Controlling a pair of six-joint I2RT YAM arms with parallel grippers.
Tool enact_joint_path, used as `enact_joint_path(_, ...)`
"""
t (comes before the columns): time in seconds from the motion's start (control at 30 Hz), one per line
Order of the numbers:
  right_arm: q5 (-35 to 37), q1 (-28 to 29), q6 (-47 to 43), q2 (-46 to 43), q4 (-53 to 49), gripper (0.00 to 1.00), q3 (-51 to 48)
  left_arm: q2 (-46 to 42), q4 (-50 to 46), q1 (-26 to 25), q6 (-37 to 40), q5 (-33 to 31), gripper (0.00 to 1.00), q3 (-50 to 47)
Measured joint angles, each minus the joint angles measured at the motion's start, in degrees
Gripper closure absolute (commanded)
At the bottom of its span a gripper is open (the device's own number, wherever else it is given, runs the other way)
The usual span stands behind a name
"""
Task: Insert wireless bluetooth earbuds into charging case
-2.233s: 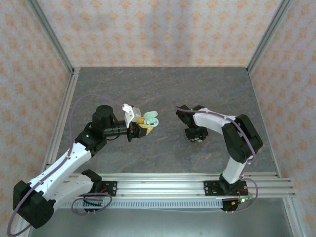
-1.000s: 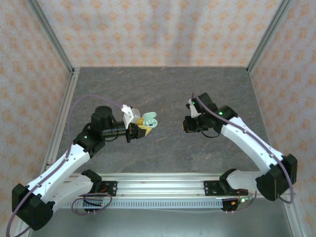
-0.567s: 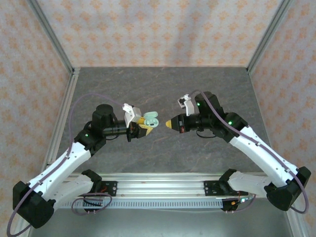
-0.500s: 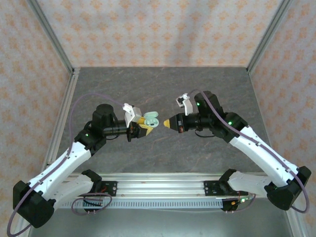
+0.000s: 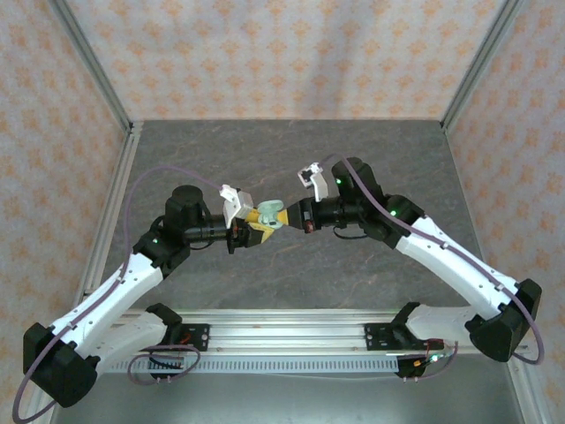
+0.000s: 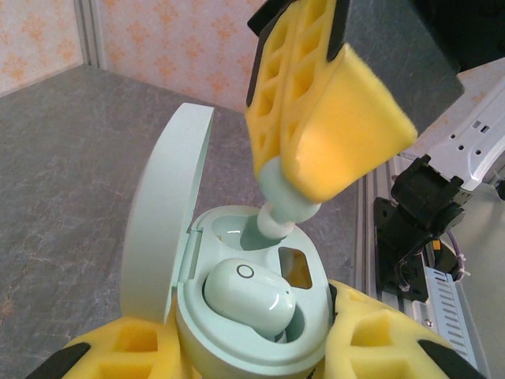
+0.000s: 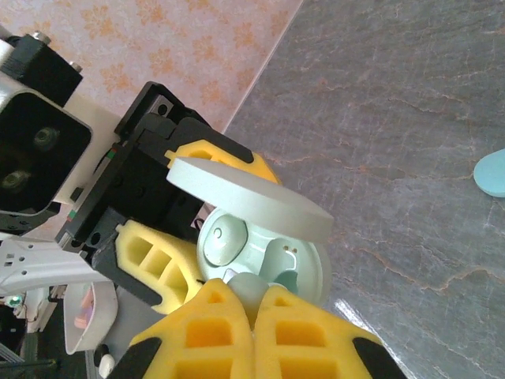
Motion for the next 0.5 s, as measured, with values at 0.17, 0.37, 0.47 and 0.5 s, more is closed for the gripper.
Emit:
enact_joint_path(0.17, 0.1, 0.0, -0.3, 0.9, -0.1, 0.96, 0.1, 0.0, 0.0, 0.0, 0.0, 0.0, 0.87, 0.0)
enact_joint_path(0.37, 0.4, 0.0, -1.6, 1.8, -1.7, 0.79, 1.6, 0.0, 0.0, 0.0, 0.0, 0.0, 0.87, 0.0)
enact_joint_path(0.47, 0.6, 0.1, -1.9, 2.4, -2.6, 0.69, 2.6, 0.0, 0.0, 0.0, 0.0, 0.0, 0.87, 0.0)
enact_joint_path(0.5, 0.6, 0.1, -2.1, 2.4, -2.7, 0.68, 2.8, 0.0, 0.0, 0.0, 0.0, 0.0, 0.87, 0.0)
